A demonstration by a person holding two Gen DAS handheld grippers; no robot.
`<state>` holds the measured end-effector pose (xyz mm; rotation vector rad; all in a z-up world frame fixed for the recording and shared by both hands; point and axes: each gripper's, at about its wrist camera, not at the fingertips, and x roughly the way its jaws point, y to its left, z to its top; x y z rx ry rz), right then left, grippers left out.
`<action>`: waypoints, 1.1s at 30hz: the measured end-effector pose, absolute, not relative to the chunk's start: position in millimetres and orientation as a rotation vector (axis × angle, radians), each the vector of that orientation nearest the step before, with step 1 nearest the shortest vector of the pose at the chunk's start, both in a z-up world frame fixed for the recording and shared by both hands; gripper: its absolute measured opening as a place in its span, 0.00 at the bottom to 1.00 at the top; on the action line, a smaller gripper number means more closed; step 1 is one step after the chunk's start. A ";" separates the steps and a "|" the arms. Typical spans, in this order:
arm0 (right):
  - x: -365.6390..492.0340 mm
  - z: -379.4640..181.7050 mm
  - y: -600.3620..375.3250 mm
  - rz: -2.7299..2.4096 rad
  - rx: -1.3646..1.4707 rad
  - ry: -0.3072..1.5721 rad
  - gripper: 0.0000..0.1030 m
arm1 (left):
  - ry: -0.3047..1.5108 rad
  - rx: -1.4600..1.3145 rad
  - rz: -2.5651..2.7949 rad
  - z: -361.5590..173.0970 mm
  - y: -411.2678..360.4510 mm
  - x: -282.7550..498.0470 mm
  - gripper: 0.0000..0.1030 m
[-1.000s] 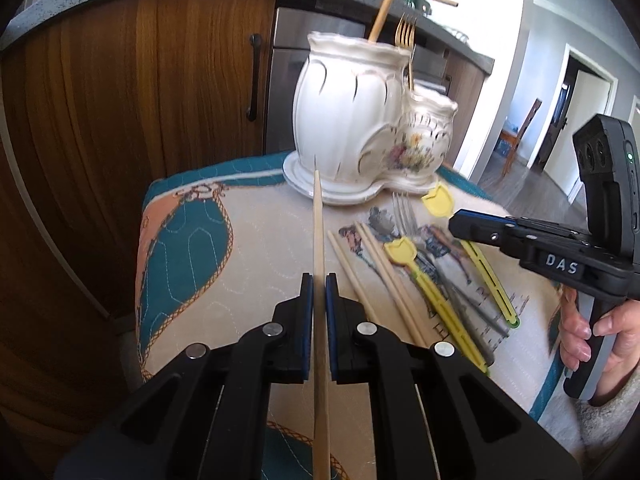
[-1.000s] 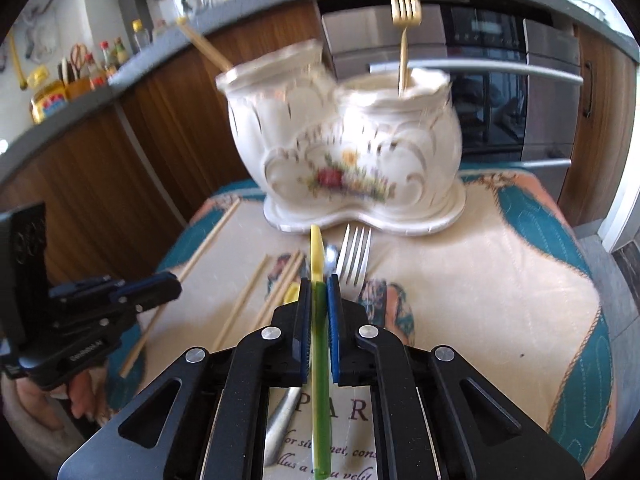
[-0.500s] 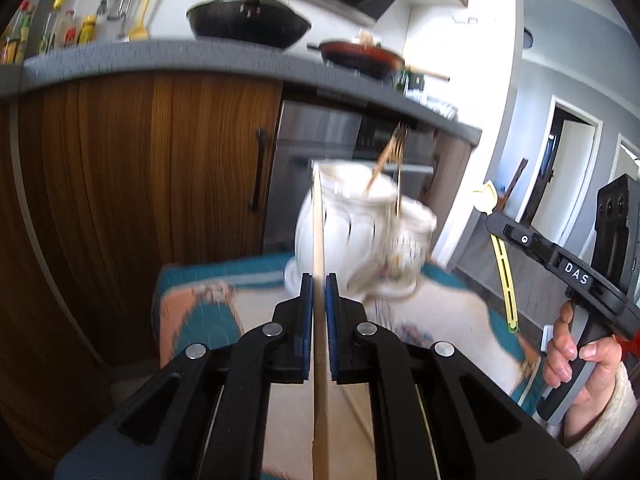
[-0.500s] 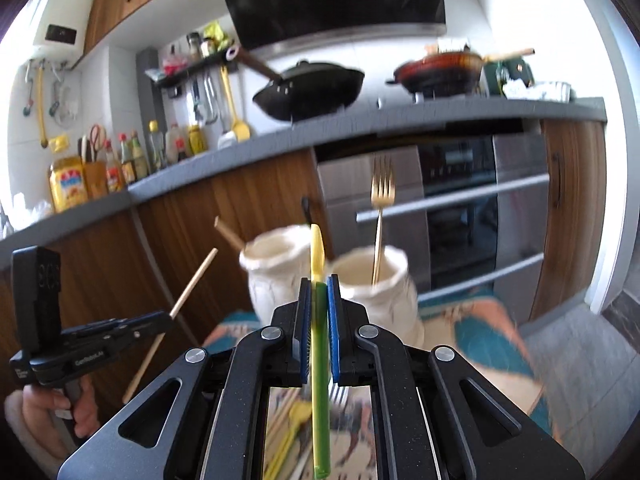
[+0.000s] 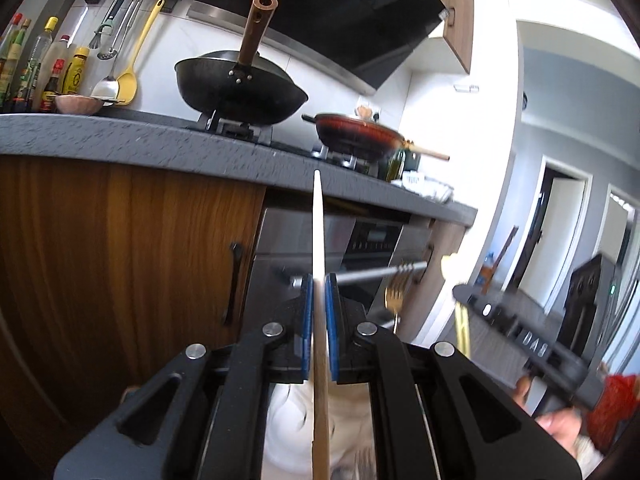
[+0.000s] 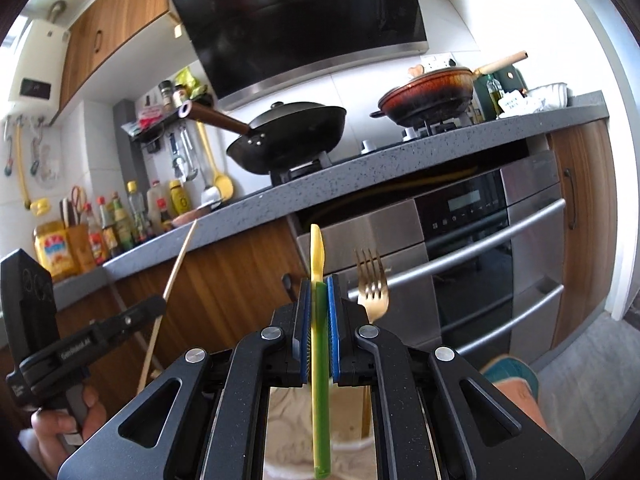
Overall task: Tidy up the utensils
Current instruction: 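Lift the chopstick with the left tool while the right tool lifts the green utensil over the holder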
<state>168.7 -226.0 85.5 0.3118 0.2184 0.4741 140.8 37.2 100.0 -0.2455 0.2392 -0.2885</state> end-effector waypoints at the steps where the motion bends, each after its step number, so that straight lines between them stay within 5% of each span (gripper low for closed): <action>1: 174.2 84.3 -225.5 0.473 0.318 0.220 0.09 | 0.233 -0.254 -0.293 100.7 35.5 147.4 0.06; 13: 208.4 60.2 -217.3 0.490 0.326 0.254 0.09 | 0.176 -0.280 -0.289 80.4 21.7 194.0 0.06; 33: 189.4 46.0 -215.4 0.485 0.272 0.219 0.09 | 0.186 -0.234 -0.290 62.8 41.2 139.9 0.06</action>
